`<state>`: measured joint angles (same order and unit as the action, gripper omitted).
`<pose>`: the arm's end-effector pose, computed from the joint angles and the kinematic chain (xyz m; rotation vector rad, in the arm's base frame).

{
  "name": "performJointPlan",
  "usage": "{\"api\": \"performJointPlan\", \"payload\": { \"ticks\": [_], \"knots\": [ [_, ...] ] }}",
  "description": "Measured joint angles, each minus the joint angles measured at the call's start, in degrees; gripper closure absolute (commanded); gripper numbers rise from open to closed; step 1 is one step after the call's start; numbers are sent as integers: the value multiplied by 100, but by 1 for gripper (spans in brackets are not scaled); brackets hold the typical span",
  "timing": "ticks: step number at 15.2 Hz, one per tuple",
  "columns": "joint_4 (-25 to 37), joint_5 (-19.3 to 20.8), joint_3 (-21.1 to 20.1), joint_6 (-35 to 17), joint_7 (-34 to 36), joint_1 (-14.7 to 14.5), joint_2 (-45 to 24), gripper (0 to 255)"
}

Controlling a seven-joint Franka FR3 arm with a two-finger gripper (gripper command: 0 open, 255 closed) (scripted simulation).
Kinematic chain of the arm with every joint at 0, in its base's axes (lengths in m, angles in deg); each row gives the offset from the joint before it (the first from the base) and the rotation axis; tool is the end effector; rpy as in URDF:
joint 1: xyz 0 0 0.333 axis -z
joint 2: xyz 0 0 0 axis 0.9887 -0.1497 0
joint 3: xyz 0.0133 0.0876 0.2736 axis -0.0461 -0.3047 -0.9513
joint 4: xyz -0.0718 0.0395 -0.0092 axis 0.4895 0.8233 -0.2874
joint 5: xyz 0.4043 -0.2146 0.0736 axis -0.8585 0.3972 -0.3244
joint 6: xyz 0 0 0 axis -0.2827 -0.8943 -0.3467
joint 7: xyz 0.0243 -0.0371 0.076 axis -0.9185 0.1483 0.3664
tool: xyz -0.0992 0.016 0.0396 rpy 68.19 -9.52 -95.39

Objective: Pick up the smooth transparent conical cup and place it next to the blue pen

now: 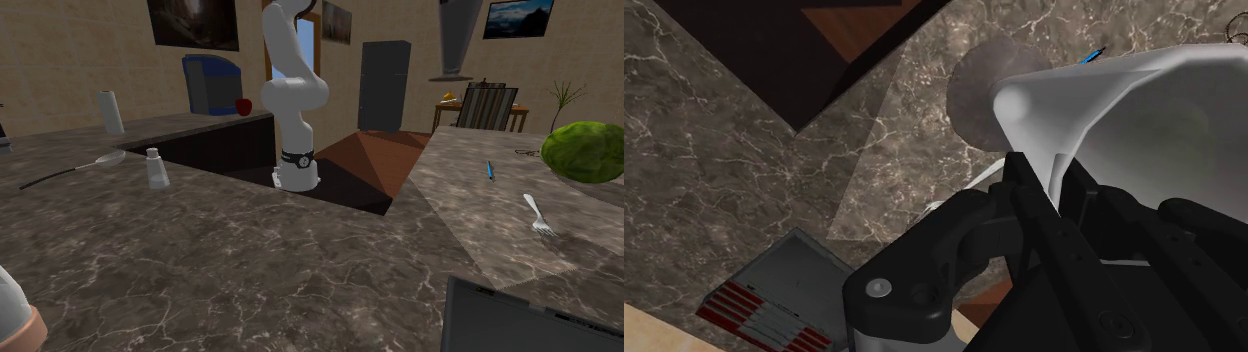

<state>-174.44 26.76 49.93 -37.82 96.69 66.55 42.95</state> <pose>0.3586 0.3213 0.7354 -3.0070 0.0919 -0.0855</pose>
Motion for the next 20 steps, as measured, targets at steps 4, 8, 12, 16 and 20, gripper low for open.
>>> {"api": "performJointPlan", "payload": {
  "ticks": [4,8,12,16,20],
  "knots": [
    [317,-32,-537,-53,657,-107,-260,255],
    [560,-13,-1047,-121,1270,-212,-478,255],
    [1134,217,-1711,-147,2027,-296,-1030,255],
    [1703,647,-2387,-160,2795,-447,-1670,255],
    [1522,699,-2522,-409,2978,-508,-1737,255]
  ]
}}
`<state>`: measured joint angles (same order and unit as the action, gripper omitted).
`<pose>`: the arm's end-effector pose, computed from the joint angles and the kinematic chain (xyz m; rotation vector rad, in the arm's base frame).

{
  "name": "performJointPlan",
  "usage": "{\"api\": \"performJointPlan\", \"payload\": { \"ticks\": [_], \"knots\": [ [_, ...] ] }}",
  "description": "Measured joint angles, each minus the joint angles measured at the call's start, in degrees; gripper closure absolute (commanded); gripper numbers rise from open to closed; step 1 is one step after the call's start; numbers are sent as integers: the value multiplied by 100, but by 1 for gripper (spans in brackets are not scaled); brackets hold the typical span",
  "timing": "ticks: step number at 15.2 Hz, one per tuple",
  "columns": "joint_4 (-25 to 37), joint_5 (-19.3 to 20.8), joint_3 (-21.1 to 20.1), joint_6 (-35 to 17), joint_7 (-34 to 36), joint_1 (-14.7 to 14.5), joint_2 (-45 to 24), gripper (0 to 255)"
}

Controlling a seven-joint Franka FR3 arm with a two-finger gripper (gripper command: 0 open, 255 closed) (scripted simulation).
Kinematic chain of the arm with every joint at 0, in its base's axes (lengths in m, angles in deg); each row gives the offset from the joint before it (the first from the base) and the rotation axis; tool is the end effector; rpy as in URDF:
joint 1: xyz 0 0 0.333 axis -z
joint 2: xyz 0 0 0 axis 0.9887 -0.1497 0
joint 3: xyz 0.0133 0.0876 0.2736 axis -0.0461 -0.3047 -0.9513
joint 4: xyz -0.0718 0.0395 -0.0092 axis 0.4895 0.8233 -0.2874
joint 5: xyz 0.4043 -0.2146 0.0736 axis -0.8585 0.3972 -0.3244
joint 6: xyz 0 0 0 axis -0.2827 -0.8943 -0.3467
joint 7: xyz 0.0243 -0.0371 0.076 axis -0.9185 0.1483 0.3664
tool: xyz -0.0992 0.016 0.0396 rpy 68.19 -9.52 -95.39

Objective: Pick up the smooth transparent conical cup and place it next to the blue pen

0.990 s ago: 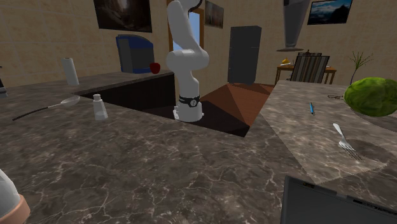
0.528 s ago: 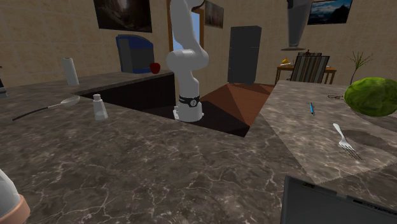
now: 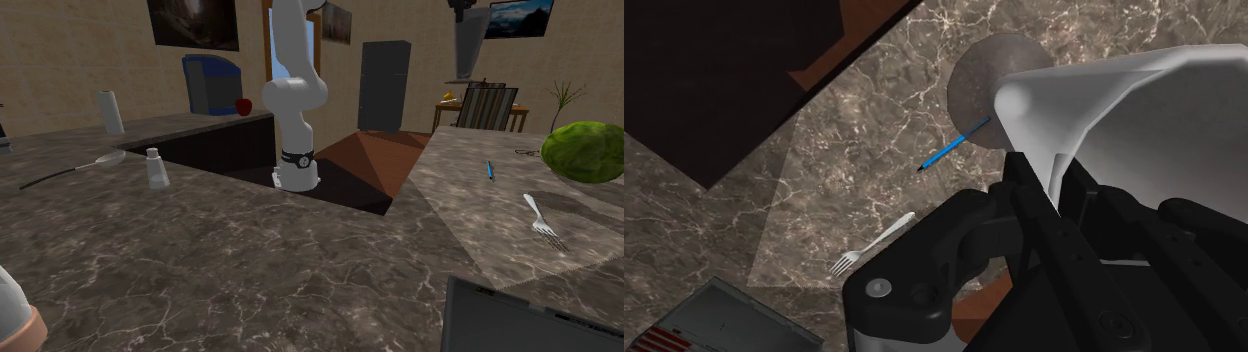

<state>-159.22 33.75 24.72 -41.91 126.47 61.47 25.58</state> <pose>0.2157 0.5431 0.7148 -3.0071 0.0932 -0.0852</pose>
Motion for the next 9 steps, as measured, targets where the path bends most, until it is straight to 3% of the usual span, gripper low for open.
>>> {"api": "performJointPlan", "payload": {
  "ticks": [9],
  "knots": [
    [-1106,-327,187,-731,-249,-15,478,255]
  ]
}}
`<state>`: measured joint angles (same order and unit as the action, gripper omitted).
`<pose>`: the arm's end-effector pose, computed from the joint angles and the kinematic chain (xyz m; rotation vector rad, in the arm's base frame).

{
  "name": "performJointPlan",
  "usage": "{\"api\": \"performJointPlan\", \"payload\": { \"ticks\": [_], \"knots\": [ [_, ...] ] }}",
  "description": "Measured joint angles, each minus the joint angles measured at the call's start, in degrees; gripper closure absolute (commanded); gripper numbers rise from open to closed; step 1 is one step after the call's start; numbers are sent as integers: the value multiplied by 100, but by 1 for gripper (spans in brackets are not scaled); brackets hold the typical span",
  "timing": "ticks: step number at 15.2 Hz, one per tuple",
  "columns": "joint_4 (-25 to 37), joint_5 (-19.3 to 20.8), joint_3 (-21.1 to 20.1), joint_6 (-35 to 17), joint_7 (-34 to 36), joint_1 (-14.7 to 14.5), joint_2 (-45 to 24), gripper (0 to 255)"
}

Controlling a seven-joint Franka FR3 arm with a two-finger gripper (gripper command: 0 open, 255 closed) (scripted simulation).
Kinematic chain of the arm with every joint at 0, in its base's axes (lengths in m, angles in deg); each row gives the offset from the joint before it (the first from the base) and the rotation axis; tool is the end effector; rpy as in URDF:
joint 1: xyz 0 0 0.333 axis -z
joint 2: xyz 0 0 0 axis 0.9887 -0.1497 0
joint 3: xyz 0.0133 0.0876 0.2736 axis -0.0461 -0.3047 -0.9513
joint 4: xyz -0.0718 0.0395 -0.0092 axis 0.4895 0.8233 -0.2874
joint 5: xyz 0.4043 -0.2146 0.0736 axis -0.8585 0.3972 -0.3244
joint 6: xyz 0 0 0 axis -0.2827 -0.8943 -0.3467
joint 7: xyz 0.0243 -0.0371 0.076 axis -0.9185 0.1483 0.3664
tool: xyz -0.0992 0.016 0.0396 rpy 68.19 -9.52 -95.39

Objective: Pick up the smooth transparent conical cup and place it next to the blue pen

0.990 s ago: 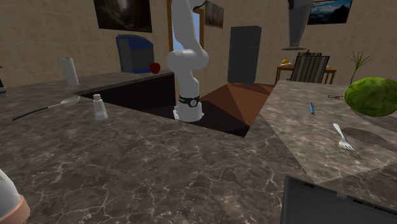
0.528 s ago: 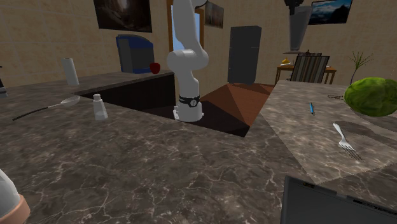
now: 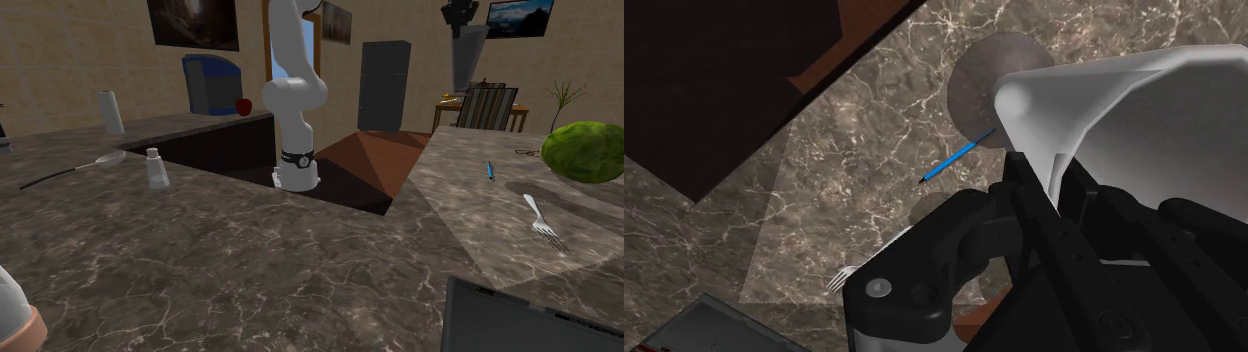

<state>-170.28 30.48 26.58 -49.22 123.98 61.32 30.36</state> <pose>0.2208 0.5434 0.6598 -3.0069 0.0937 -0.0853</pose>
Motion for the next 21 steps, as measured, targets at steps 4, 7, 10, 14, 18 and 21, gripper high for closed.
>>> {"api": "performJointPlan", "payload": {
  "ticks": [4,7,10,14,18,21],
  "knots": [
    [-406,-69,15,-324,-53,-22,101,255],
    [-701,-129,35,-546,-103,-40,188,255],
    [-1015,-196,68,-777,-173,-58,284,255],
    [-1374,-245,45,-1090,-192,-87,341,255],
    [-1714,-297,38,-1380,-232,-113,400,255],
    [-1954,-318,12,-1613,-244,-127,408,255]
  ]
}}
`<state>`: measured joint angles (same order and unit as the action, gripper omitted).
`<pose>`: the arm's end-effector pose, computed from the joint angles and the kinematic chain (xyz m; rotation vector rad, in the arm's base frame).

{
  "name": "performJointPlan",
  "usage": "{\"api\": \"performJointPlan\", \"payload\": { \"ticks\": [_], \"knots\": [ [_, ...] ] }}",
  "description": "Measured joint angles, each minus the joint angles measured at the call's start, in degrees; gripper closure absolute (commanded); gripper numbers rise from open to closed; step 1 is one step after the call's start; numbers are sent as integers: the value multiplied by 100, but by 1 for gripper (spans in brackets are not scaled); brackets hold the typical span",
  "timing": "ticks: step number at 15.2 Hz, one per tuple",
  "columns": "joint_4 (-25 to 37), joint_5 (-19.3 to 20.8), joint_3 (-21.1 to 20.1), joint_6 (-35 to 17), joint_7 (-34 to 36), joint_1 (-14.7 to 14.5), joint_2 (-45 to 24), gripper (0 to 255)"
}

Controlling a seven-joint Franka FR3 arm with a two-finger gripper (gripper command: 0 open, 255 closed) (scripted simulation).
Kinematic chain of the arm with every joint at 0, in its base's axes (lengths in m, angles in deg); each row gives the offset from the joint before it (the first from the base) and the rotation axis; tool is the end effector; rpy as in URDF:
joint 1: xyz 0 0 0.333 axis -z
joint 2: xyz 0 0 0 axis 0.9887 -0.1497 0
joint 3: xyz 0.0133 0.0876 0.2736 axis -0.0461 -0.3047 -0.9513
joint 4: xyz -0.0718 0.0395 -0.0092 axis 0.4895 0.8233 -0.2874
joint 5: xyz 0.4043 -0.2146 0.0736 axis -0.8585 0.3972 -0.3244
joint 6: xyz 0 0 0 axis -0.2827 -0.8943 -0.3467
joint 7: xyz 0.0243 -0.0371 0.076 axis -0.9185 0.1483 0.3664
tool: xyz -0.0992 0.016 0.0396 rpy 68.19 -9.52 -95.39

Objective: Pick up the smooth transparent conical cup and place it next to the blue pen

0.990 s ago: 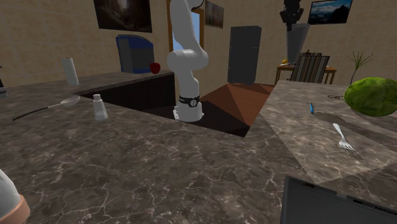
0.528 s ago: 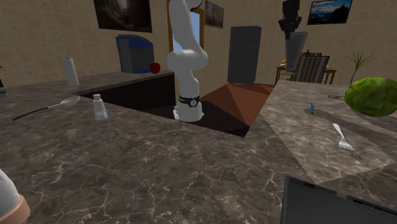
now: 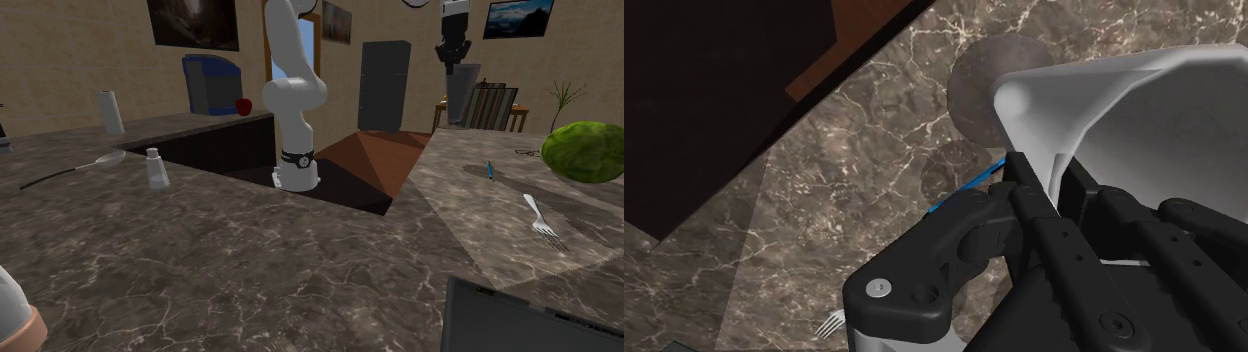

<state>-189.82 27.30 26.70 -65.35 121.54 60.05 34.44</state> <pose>0.2245 0.5428 0.5292 -3.0069 0.0938 -0.0851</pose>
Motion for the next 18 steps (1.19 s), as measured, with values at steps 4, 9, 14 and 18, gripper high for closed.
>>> {"api": "performJointPlan", "payload": {
  "ticks": [4,9,14,18],
  "knots": [
    [-299,-15,-49,-313,-2,-15,-14,255],
    [-663,-33,-98,-698,-22,-28,-40,255],
    [-984,-14,-182,-1094,3,-29,-126,255],
    [-1212,30,-270,-1419,55,-21,-238,255]
  ]
}}
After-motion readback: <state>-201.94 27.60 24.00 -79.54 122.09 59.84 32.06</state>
